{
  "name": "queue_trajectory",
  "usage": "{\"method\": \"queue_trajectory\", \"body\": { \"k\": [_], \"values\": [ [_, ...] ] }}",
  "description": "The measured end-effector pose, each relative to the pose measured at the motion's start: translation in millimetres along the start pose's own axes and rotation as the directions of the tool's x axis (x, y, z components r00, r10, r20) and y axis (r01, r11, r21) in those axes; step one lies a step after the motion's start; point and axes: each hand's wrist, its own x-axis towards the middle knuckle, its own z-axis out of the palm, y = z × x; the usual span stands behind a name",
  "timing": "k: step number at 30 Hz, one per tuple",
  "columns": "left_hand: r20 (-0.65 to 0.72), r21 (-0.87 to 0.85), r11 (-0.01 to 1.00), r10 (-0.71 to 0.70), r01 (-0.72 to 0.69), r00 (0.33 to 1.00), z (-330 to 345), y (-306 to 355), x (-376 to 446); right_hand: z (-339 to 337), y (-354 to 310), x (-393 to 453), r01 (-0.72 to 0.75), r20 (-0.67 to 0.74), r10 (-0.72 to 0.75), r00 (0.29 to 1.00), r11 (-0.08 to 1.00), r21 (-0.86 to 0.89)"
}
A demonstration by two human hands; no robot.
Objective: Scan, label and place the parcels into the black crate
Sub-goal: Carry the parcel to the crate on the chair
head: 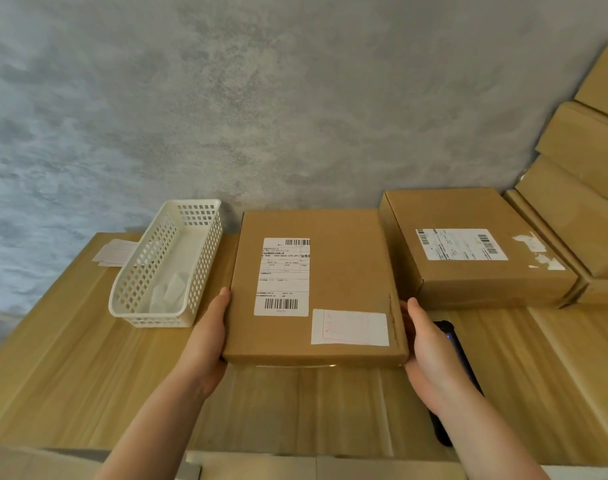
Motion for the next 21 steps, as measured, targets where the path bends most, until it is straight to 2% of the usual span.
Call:
{"method": "queue_trajectory", "body": {
  "k": [5,11,16,21],
  "values": [
    [0.012,-0.110,0.993,0.054,-0.052,0.998,0.1,-4.0,-7.2,-5.9,-6.6,-2.3,0.078,0.001,-0.078,0.997,0.996,0.038],
    [-0.028,-0.161,0.967,0.198,-0.199,0.980,-15.4,10.3,-22.2,12.7,-19.7,-12.5,0.130,0.077,-0.132,0.988,0.991,0.031],
    [-0.049,-0.158,0.961,0.221,-0.226,0.974,-58.8,24.8,-38.5,63.9,-27.1,-24.5,0.142,0.223,-0.139,0.965,0.990,0.003],
    [-0.150,-0.141,0.951,0.255,-0.276,0.955,-138.4,34.9,-61.4,144.4,-14.2,-42.7,0.136,0.371,-0.096,0.924,0.987,-0.084]
  ]
}}
